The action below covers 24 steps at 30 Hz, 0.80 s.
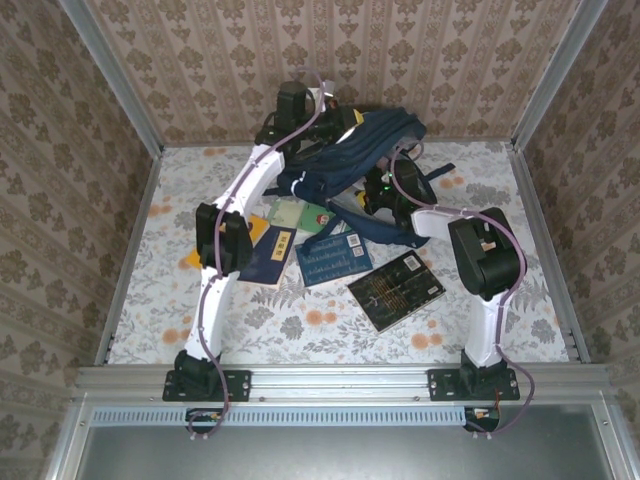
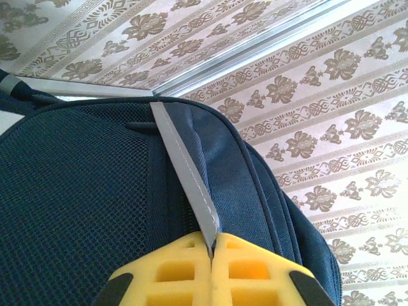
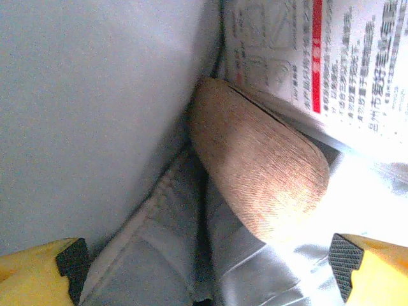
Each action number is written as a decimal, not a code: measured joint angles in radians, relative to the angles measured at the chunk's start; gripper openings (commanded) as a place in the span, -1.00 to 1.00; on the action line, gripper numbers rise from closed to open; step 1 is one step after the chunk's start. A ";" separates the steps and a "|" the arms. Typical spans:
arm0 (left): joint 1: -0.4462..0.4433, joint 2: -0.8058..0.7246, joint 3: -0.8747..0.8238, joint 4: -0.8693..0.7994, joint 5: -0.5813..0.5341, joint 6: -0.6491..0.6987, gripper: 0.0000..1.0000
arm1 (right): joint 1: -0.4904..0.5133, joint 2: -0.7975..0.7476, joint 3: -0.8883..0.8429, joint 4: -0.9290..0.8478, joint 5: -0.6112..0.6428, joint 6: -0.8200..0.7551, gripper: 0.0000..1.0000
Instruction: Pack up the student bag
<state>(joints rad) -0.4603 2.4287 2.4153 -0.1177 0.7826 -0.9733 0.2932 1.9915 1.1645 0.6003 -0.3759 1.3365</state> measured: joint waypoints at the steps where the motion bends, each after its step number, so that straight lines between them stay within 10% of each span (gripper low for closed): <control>1: 0.000 0.000 0.000 0.003 0.000 -0.005 -1.00 | -0.009 0.001 -0.017 0.039 -0.006 0.016 0.99; 8: 0.002 0.000 -0.008 0.006 0.001 -0.011 -1.00 | -0.014 -0.038 -0.092 0.007 0.017 0.040 0.99; 20: -0.017 0.000 -0.032 -0.085 -0.006 0.119 -1.00 | -0.068 -0.574 -0.274 -0.475 0.326 -0.241 0.94; 24: -0.043 0.000 -0.034 -0.146 -0.030 0.187 -0.45 | -0.122 -0.630 -0.333 -0.595 0.380 -0.304 0.84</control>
<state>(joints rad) -0.5030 2.4283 2.3817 -0.2642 0.7525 -0.7868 0.1715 1.3613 0.8314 0.0055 0.0040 1.0328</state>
